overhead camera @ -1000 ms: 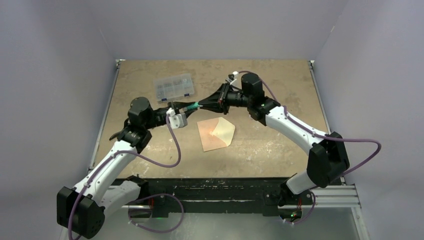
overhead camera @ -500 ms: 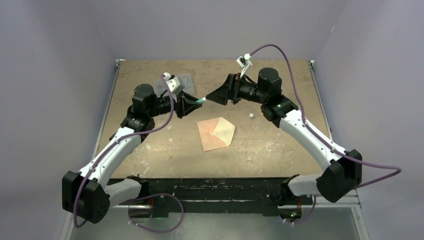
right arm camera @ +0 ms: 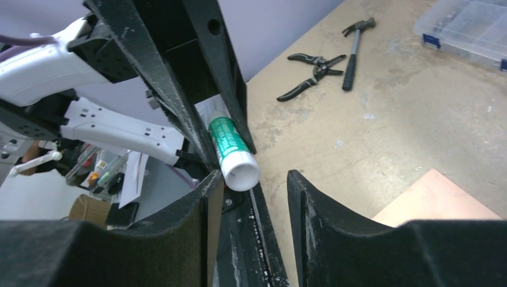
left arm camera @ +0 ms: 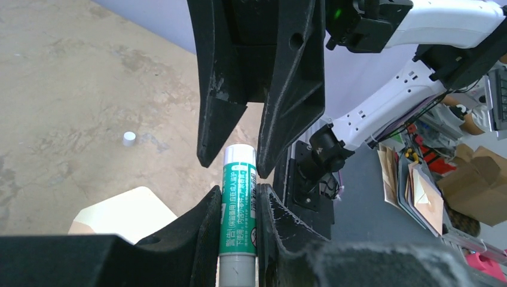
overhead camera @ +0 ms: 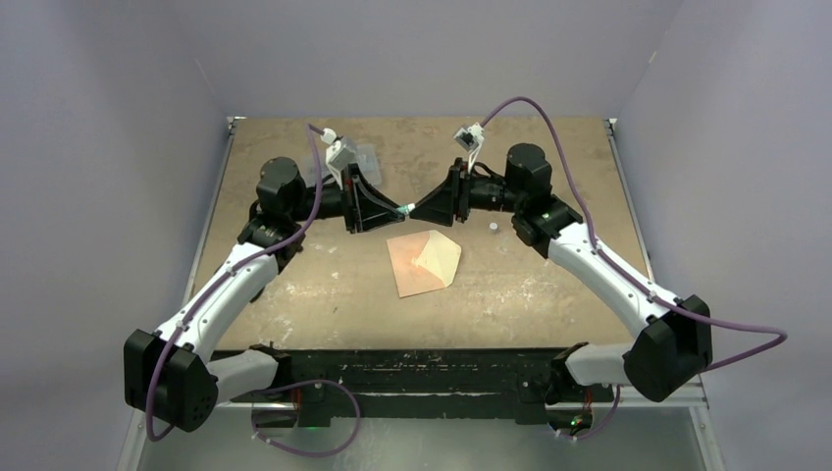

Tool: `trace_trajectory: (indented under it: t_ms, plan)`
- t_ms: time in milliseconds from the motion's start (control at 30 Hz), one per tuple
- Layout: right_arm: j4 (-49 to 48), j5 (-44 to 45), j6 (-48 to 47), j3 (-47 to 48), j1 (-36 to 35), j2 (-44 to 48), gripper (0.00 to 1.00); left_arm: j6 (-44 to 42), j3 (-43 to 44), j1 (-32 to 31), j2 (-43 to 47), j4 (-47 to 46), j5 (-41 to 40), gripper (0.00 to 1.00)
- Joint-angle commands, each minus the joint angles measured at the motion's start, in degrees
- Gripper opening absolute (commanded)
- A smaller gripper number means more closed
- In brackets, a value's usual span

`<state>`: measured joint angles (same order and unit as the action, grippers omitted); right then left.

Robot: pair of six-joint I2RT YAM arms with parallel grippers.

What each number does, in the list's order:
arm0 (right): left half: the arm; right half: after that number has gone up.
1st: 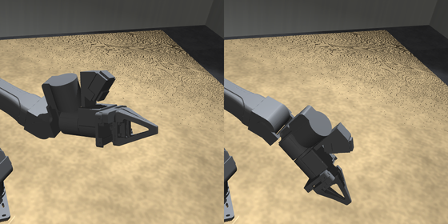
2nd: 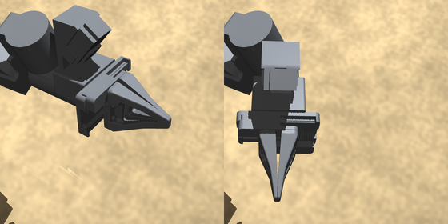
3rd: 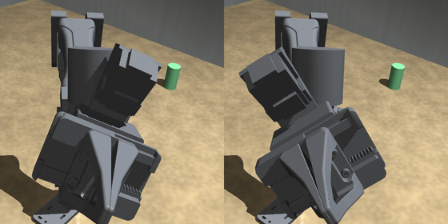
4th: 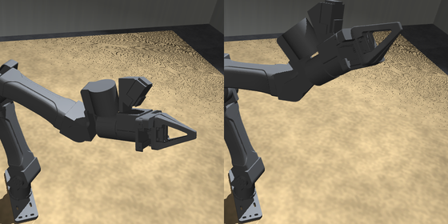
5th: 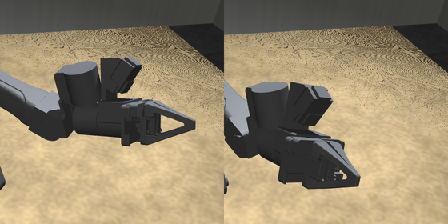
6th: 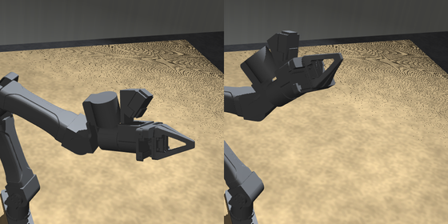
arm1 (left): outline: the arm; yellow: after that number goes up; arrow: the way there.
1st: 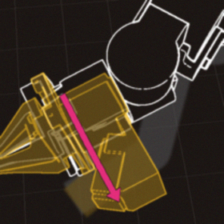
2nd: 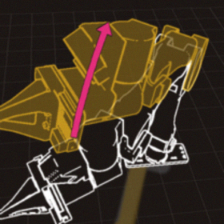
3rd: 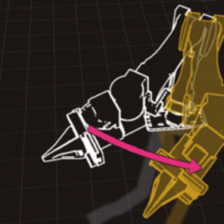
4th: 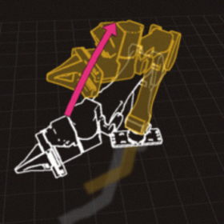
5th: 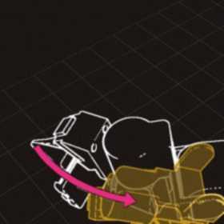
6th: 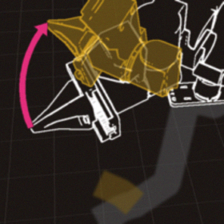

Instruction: Place the letter into the envelope and seal it

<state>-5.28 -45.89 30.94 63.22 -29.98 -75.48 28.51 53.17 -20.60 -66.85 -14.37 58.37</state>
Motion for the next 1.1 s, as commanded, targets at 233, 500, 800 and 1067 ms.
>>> trace_trajectory:
  t_ms: [233, 500, 800, 1067]
  plan:
    - [-12.1, -6.0, 8.2, -0.1, 0.1, -0.4, 0.18, 3.0, 2.1, 0.3, 0.1, -5.5, 7.2, 0.0]
    - [-9.6, -3.0, 14.3, 2.0, 0.0, -1.9, 0.0, -1.3, 0.7, 0.3, 0.8, -5.6, 3.8, 0.0]
    - [-2.1, 2.6, 25.9, 4.2, 0.0, -4.2, 0.59, -21.6, -4.6, 0.2, 8.6, -5.5, -5.6, 0.0]
    - [-4.1, 3.4, 28.3, 4.7, -1.0, -5.3, 0.65, -32.6, -4.3, 0.2, 5.9, -5.1, -4.8, 0.0]
